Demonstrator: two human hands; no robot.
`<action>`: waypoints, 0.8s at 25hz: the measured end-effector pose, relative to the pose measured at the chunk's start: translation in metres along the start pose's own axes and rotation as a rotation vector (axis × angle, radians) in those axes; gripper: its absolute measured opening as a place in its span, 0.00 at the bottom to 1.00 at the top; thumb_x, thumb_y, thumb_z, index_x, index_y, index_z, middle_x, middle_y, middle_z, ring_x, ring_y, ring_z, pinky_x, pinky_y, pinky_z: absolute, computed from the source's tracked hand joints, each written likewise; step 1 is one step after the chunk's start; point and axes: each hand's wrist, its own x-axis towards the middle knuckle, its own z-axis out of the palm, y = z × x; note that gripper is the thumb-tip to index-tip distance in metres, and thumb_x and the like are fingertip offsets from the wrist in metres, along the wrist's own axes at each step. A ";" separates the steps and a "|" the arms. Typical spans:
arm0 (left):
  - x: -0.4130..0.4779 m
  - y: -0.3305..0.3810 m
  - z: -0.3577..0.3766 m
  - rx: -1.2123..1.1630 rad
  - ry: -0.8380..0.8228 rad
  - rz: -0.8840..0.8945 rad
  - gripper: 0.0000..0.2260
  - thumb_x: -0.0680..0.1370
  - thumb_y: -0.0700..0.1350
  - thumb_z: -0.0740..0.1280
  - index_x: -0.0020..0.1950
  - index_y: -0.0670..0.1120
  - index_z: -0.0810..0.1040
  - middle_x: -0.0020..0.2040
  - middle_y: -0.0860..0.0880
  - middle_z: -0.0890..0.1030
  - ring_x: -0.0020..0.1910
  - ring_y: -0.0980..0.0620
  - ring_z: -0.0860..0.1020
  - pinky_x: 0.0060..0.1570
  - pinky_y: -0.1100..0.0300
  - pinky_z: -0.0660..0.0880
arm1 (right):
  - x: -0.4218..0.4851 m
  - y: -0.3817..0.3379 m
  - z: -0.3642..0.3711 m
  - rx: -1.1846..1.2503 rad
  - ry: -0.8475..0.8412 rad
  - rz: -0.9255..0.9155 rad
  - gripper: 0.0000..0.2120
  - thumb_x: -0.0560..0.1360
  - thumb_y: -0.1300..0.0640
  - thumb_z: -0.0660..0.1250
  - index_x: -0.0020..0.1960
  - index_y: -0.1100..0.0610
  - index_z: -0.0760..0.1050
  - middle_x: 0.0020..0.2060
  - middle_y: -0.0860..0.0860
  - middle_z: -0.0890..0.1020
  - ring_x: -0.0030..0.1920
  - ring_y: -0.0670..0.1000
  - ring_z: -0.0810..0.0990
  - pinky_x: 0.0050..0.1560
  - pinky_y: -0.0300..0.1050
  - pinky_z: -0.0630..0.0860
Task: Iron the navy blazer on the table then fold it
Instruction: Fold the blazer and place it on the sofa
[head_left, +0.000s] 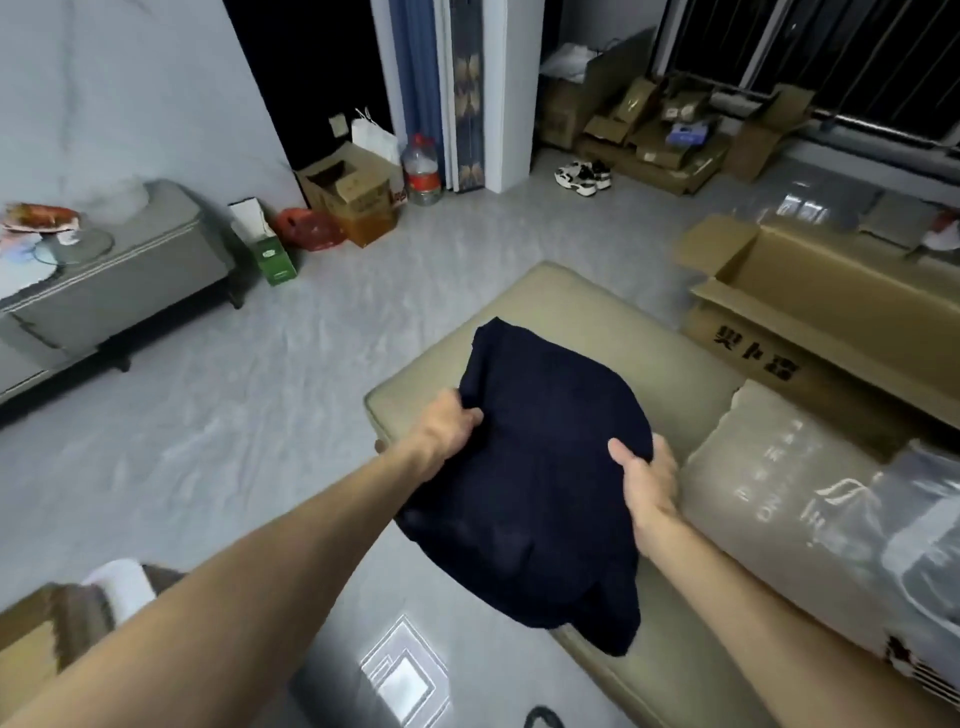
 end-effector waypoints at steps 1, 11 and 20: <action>0.033 0.003 0.029 0.041 -0.006 0.005 0.11 0.80 0.41 0.63 0.61 0.42 0.76 0.55 0.42 0.81 0.53 0.43 0.79 0.56 0.51 0.76 | 0.028 0.017 -0.002 0.007 0.065 -0.030 0.12 0.78 0.57 0.67 0.61 0.53 0.74 0.56 0.49 0.80 0.55 0.54 0.79 0.59 0.54 0.76; 0.276 -0.075 0.290 0.827 -0.104 0.173 0.41 0.78 0.60 0.66 0.81 0.51 0.43 0.80 0.40 0.47 0.79 0.38 0.50 0.76 0.44 0.52 | 0.301 0.219 0.010 -0.495 0.061 0.249 0.37 0.81 0.59 0.60 0.80 0.53 0.40 0.71 0.63 0.66 0.68 0.63 0.70 0.68 0.54 0.67; 0.237 -0.087 0.250 0.716 -0.339 0.203 0.29 0.80 0.51 0.64 0.79 0.52 0.57 0.76 0.44 0.65 0.73 0.43 0.66 0.72 0.49 0.64 | 0.251 0.206 0.041 -1.088 -0.223 -0.203 0.19 0.78 0.60 0.60 0.69 0.56 0.71 0.68 0.55 0.71 0.68 0.56 0.68 0.70 0.49 0.63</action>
